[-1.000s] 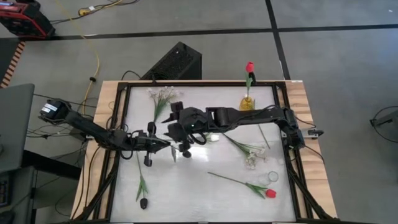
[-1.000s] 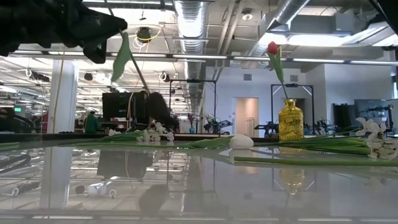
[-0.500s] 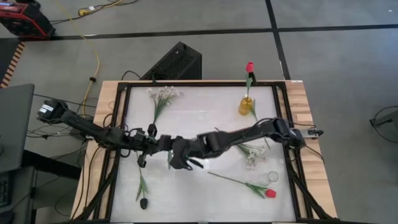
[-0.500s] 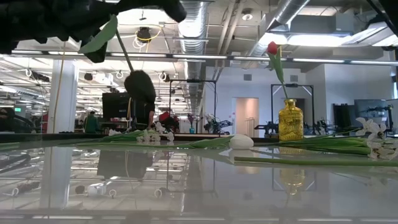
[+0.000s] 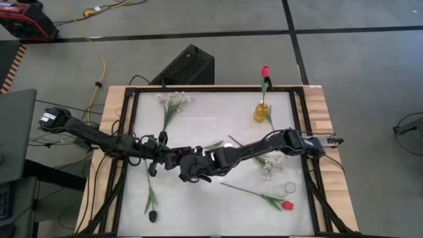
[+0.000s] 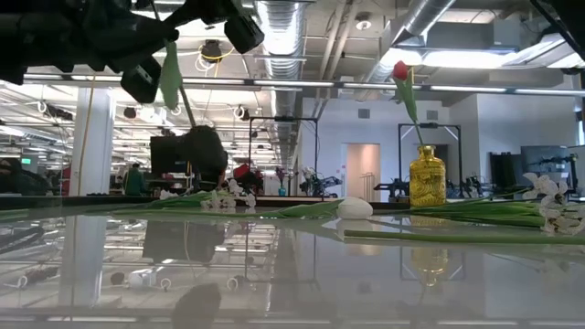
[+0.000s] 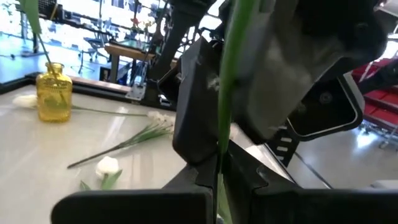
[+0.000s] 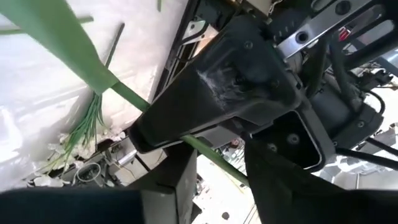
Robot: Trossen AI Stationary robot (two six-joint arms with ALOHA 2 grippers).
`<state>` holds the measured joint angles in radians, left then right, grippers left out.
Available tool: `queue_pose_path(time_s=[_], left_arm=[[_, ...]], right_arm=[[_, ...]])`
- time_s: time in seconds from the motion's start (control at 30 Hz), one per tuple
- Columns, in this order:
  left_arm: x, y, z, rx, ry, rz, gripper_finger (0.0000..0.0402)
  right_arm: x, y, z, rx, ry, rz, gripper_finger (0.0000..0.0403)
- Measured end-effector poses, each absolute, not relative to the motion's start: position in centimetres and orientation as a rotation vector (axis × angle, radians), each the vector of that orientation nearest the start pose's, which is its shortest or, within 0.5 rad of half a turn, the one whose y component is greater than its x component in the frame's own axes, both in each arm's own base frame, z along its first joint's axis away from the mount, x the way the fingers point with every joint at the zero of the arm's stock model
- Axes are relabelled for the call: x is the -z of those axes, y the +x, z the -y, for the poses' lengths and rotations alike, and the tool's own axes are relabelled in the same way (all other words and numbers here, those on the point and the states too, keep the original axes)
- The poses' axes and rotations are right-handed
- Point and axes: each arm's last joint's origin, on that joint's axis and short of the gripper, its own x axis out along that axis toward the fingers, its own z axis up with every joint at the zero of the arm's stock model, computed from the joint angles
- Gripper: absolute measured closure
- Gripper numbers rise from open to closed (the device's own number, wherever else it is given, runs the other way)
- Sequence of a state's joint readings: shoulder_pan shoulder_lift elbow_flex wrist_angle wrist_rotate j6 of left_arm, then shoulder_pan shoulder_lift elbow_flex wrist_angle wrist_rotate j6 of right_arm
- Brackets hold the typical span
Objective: Sort flowers into vase by color
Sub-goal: Put the top black flower into the yellow flower vase
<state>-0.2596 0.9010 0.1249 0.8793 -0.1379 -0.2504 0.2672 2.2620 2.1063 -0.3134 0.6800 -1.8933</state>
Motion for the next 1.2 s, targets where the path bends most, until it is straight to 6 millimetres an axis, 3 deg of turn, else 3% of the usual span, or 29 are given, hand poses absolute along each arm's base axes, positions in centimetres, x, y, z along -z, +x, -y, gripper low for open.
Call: queue_pose_path(time_s=[0.13,0.27,0.43,0.57,0.87,1.2], left_arm=[[-19.1,16.4,3.9,0.108,-0.272,0.08,0.0395],[-19.1,16.4,3.9,0.103,-0.25,0.08,0.0364],[-19.6,16.2,3.8,0.122,-0.209,0.122,0.0302],[-19.8,15.9,3.7,0.104,-0.183,0.123,0.0257],[-18.7,14.4,2.9,-0.05,-0.179,0.151,0.0228],[-18.4,13.7,2.9,0.018,-0.183,0.165,0.0228]], right_arm=[[-28.3,50.5,-11.5,-0.16,-2.039,-0.736,0.0312],[-27.6,50.0,-11.3,-0.185,-1.92,-0.804,0.0377],[-26.4,48.4,-11.1,-0.306,-1.755,-0.936,0.038],[-25.1,47.1,-10.9,-0.465,-1.496,-1.015,0.038],[-29.4,43.2,-6.1,-0.504,-0.762,-1.149,0.038],[-36.3,38.6,-1.3,-0.415,-0.426,-1.079,0.038]])
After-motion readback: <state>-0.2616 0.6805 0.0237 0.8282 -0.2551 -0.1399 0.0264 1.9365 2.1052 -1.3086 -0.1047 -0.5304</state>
